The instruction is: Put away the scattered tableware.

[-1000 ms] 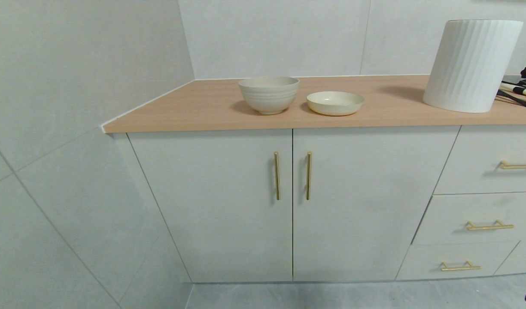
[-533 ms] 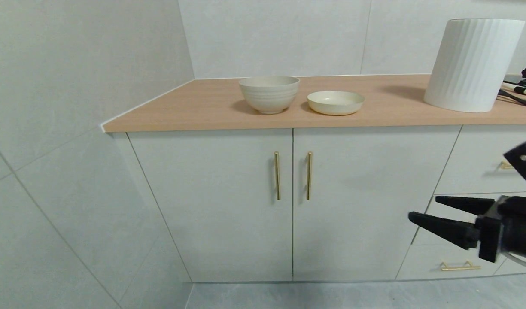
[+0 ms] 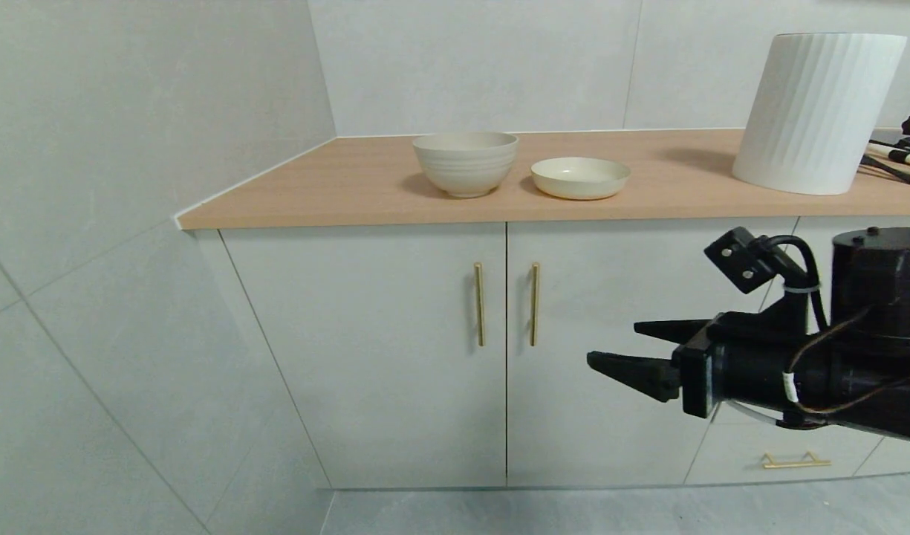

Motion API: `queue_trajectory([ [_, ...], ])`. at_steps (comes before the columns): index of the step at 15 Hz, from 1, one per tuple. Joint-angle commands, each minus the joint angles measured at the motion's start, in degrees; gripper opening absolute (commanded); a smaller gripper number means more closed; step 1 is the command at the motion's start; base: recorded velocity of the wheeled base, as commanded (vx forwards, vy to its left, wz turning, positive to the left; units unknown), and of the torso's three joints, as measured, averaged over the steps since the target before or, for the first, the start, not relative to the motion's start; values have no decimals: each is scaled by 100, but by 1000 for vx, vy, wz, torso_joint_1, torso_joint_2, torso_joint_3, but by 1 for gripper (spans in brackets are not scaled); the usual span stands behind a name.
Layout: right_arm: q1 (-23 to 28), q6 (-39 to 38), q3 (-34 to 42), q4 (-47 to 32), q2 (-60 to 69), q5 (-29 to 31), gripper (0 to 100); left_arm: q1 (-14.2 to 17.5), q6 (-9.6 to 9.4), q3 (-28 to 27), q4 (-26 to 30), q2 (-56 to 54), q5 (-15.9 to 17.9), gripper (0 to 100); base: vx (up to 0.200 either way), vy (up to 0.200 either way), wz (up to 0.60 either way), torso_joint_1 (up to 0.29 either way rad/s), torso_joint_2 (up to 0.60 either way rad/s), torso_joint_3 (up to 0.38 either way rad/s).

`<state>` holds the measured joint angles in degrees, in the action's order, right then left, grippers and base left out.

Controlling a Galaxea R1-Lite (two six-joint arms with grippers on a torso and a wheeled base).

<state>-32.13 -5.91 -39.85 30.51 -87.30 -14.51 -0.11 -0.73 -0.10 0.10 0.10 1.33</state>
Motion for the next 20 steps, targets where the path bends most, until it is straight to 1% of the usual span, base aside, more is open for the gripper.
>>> queue_trajectory([
  [1,-162,-15,-322,51,-780,-8,100,2,-6,1,-1,8,-10,100,0,0,0,0,0,0],
  [2,-285,-50,-436,130,-1026,9,100,2,3,1,-1,8,-10,100,0,0,0,0,0,0],
  [4,-311,-323,-726,376,-1299,27,100,2,3,1,-1,8,-10,100,0,0,0,0,0,0],
  [5,-302,-586,-990,403,-1510,62,100,2,3,1,-1,8,-10,100,0,0,0,0,0,0],
  [6,-302,-674,-1086,403,-1624,71,100,2,-6,1,-1,8,-1,100,0,0,0,0,0,0],
  [8,-162,-938,-1359,420,-2090,273,100,2,3,1,-1,8,-10,100,0,0,0,0,0,0],
  [11,-109,-1035,-1622,456,-2476,334,100,2,3,1,-1,8,-10,100,0,0,0,0,0,0],
  [16,85,-1474,-1816,1730,-3188,194,100,2,3,1,-1,8,-10,100,0,0,0,0,0,0],
  [20,120,-1492,-2053,1862,-3434,176,100,2,3,1,-1,8,-10,100,0,0,0,0,0,0],
])
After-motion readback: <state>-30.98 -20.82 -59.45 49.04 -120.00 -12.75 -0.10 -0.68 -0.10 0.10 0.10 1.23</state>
